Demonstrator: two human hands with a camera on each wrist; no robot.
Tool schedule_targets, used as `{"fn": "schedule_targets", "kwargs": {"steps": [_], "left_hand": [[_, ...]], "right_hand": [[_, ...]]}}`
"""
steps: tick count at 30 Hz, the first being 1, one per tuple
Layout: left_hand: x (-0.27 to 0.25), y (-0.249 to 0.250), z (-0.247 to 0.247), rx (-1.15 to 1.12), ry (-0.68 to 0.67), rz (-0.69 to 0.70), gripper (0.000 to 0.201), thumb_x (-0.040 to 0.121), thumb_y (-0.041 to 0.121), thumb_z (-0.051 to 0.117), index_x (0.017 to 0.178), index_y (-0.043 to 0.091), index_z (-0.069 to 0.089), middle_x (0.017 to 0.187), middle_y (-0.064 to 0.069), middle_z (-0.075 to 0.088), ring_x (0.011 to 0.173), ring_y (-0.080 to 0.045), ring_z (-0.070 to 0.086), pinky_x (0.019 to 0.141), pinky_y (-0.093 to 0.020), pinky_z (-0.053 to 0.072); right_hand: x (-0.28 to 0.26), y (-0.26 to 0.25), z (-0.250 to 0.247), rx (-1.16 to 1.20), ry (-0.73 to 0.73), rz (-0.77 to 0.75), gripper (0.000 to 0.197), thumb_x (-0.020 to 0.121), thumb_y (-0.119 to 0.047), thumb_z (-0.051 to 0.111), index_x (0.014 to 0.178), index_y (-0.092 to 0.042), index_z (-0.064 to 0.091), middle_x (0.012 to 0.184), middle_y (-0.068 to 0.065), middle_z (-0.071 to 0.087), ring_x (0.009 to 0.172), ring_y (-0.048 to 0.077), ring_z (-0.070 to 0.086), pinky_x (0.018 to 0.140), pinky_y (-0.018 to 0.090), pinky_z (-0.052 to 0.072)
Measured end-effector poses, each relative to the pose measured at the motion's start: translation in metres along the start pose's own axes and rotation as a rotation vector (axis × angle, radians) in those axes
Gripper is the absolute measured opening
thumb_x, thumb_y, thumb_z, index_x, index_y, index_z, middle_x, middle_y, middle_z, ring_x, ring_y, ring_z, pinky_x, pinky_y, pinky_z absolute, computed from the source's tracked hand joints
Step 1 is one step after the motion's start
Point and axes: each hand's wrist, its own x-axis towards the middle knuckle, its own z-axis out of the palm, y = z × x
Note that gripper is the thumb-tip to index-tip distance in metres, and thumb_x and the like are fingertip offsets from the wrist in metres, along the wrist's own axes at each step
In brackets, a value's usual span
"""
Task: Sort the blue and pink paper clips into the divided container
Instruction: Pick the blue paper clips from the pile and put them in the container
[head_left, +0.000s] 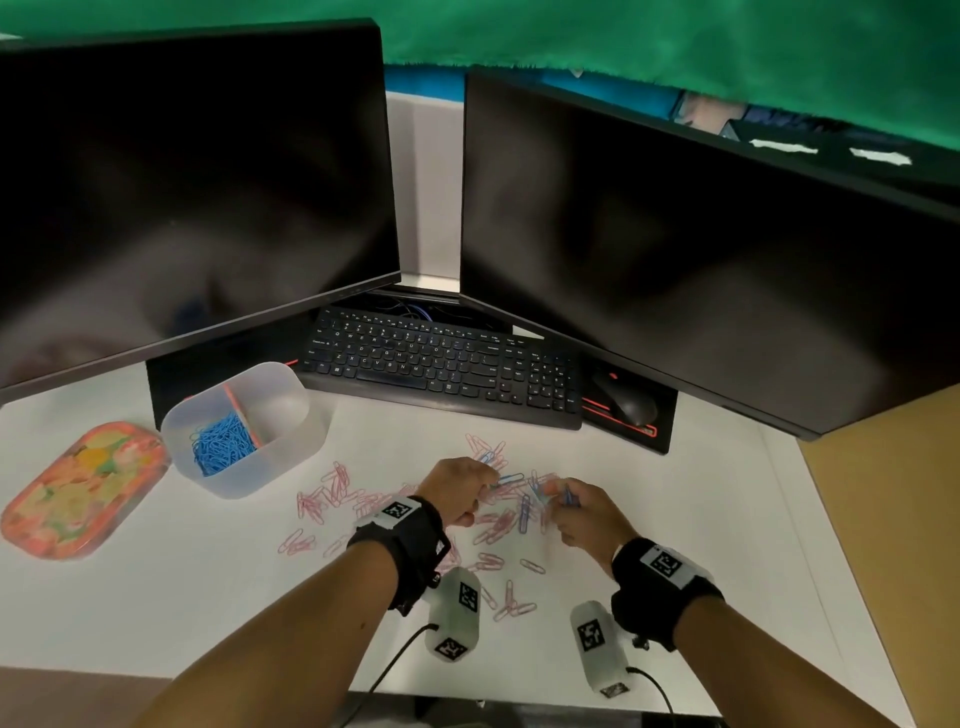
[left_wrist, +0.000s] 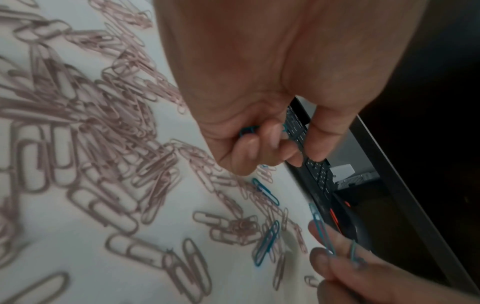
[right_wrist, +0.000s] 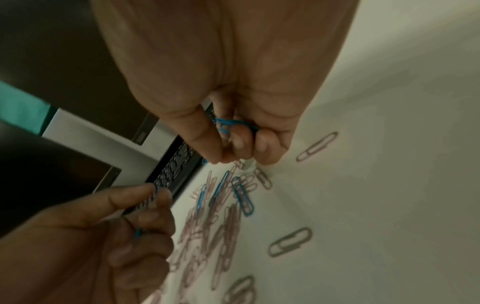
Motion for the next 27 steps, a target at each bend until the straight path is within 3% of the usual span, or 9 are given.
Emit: {"fn": "schedule_targets", "kwargs": {"steps": [3, 5, 8, 11, 15, 17, 20, 23, 27], "left_hand": [[-0.002, 0.000, 0.008, 0.000, -0.059, 0.012, 0.013, 0.091, 0.020, 0.056, 0.081, 0.011, 0.056, 0.071, -0.004, 0.043, 0.046, -0.012, 0.027, 0.046, -0.021, 0.028], [-0.005, 0.001, 0.015, -0.086, -0.096, 0.022, 0.023, 0.092, 0.033, 0.057, 0.084, 0.012, 0.057, 0.071, -0.002, 0.044, 0.048, -0.011, 0.029, 0.047, -0.022, 0.028], [-0.012, 0.003, 0.020, -0.333, -0.070, -0.013, 0.033, 0.095, 0.043, 0.053, 0.086, 0.012, 0.059, 0.063, 0.000, 0.047, 0.049, -0.011, 0.036, 0.047, -0.024, 0.030], [-0.016, 0.003, 0.013, -0.506, -0.029, -0.014, 0.038, 0.098, 0.043, 0.045, 0.091, 0.008, 0.058, 0.063, -0.003, 0.054, 0.054, -0.015, 0.047, 0.054, -0.028, 0.035], [-0.022, 0.004, 0.006, -0.674, -0.043, -0.001, 0.035, 0.102, 0.033, 0.036, 0.095, 0.004, 0.056, 0.073, -0.010, 0.063, 0.065, -0.022, 0.054, 0.065, -0.033, 0.046], [-0.025, 0.006, 0.005, -0.736, -0.048, 0.022, 0.033, 0.102, 0.026, 0.034, 0.096, 0.003, 0.057, 0.075, -0.012, 0.065, 0.068, -0.023, 0.054, 0.066, -0.034, 0.051], [-0.028, 0.008, 0.001, -0.787, -0.059, 0.056, 0.034, 0.100, 0.018, 0.031, 0.093, 0.002, 0.060, 0.075, -0.012, 0.067, 0.072, -0.023, 0.057, 0.069, -0.035, 0.052], [-0.029, 0.012, -0.006, -0.840, -0.050, 0.046, 0.035, 0.099, 0.021, 0.032, 0.088, 0.003, 0.060, 0.074, -0.012, 0.065, 0.071, -0.023, 0.058, 0.073, -0.037, 0.050], [-0.030, 0.015, -0.032, -0.932, 0.042, 0.020, 0.033, 0.100, 0.033, 0.039, 0.088, 0.006, 0.053, 0.071, -0.011, 0.057, 0.064, -0.024, 0.055, 0.062, -0.034, 0.050]], "right_hand": [[-0.001, -0.002, 0.007, 0.260, -0.033, 0.034, 0.026, 0.088, 0.009, 0.043, 0.101, -0.001, 0.063, 0.065, 0.005, 0.038, 0.052, 0.013, 0.031, 0.049, 0.024, 0.024], [-0.005, -0.010, 0.016, 0.276, -0.053, 0.019, 0.024, 0.088, 0.008, 0.044, 0.092, -0.004, 0.065, 0.066, 0.007, 0.039, 0.052, 0.014, 0.033, 0.050, 0.025, 0.024], [-0.007, -0.027, 0.030, 0.112, -0.056, -0.046, 0.023, 0.089, 0.002, 0.047, 0.083, -0.010, 0.064, 0.059, 0.008, 0.044, 0.051, 0.016, 0.037, 0.048, 0.025, 0.029], [-0.007, -0.046, 0.036, -0.131, -0.027, -0.128, 0.011, 0.089, -0.008, 0.054, 0.092, -0.007, 0.065, 0.055, -0.001, 0.049, 0.050, 0.014, 0.044, 0.056, 0.030, 0.039], [-0.011, -0.079, 0.046, -0.328, -0.056, -0.200, 0.018, 0.089, -0.005, 0.049, 0.098, -0.004, 0.064, 0.073, 0.003, 0.059, 0.064, 0.013, 0.053, 0.060, 0.027, 0.044], [-0.012, -0.090, 0.051, -0.333, -0.084, -0.196, 0.024, 0.087, -0.004, 0.049, 0.103, -0.008, 0.065, 0.088, 0.006, 0.066, 0.079, 0.017, 0.062, 0.074, 0.034, 0.055], [-0.012, -0.100, 0.056, -0.308, -0.100, -0.187, 0.031, 0.083, -0.008, 0.049, 0.109, -0.014, 0.065, 0.106, 0.008, 0.068, 0.100, 0.022, 0.064, 0.091, 0.045, 0.054], [-0.014, -0.105, 0.055, -0.282, -0.086, -0.210, 0.030, 0.089, -0.013, 0.052, 0.118, -0.011, 0.061, 0.112, 0.006, 0.067, 0.103, 0.019, 0.064, 0.094, 0.038, 0.052], [-0.012, -0.102, 0.040, -0.131, 0.000, -0.206, 0.032, 0.090, -0.010, 0.054, 0.122, -0.010, 0.058, 0.106, 0.008, 0.068, 0.095, 0.020, 0.069, 0.091, 0.041, 0.054]]}}
